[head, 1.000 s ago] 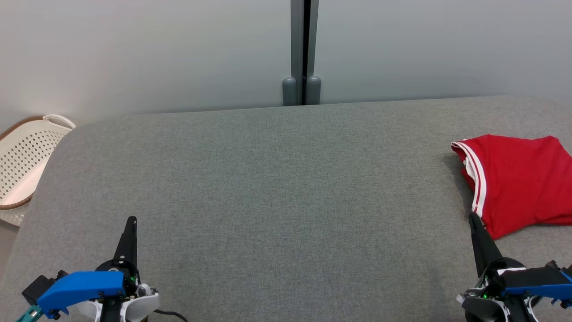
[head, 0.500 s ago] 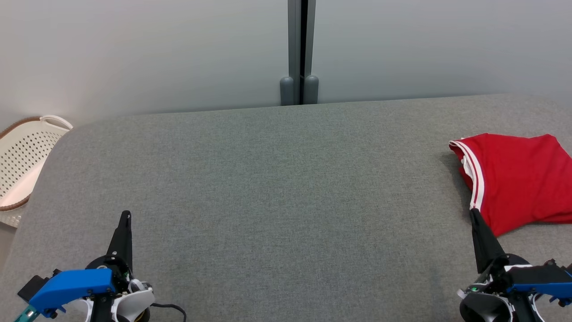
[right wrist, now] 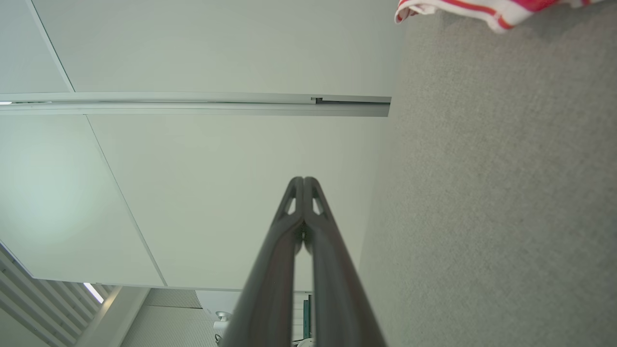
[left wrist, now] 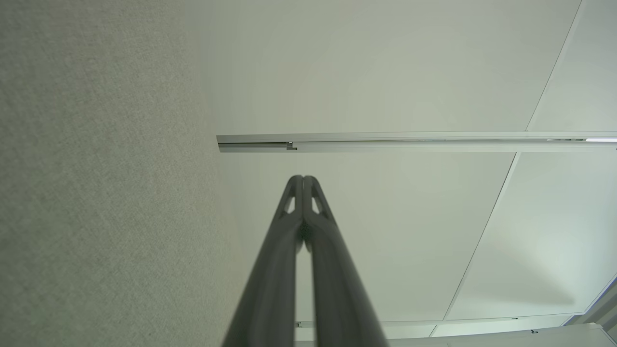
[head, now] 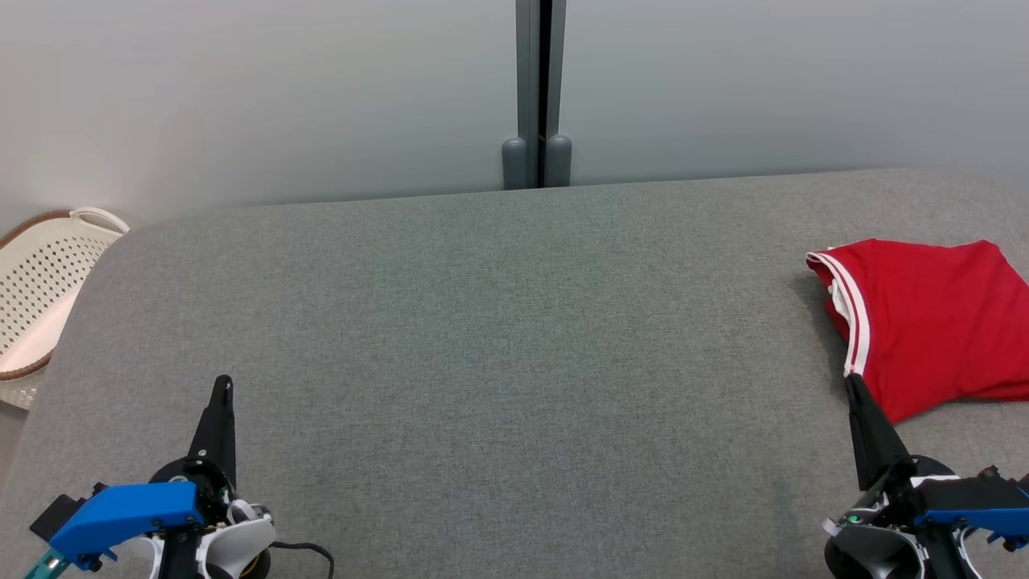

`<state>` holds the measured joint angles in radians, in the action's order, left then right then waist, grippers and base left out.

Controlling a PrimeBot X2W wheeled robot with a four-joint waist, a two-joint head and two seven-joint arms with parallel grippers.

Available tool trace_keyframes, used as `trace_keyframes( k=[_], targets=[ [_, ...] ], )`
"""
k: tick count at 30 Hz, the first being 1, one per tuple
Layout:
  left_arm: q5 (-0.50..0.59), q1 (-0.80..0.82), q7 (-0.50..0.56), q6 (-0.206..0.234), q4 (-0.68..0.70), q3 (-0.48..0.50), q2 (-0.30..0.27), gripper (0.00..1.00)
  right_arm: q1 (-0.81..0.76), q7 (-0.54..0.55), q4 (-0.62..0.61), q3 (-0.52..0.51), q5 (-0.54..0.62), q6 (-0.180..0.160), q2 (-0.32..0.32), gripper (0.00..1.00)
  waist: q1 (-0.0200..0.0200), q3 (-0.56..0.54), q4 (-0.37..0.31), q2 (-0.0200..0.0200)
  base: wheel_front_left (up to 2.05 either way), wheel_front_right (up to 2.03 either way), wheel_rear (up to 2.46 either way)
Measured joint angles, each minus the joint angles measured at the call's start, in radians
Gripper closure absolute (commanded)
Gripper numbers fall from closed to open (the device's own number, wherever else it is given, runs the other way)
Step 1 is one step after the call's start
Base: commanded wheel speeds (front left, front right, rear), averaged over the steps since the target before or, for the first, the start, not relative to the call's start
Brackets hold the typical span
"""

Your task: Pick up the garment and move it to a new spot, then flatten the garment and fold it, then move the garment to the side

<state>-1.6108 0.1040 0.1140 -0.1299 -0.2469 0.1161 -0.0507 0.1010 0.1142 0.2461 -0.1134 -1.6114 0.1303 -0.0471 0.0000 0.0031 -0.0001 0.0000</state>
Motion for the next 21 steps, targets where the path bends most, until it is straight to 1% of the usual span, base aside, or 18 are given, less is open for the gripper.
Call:
trace_keyframes(
  k=[21],
  targets=[
    [0.000, 0.000, 0.000, 0.000, 0.000, 0.000, 0.000, 1.00, 0.000, 0.000, 0.000, 0.000, 0.000, 0.000, 0.000, 1.00, 0.0000, 0.000, 0.000, 0.0000, 0.00, 0.00, 0.00]
  ],
)
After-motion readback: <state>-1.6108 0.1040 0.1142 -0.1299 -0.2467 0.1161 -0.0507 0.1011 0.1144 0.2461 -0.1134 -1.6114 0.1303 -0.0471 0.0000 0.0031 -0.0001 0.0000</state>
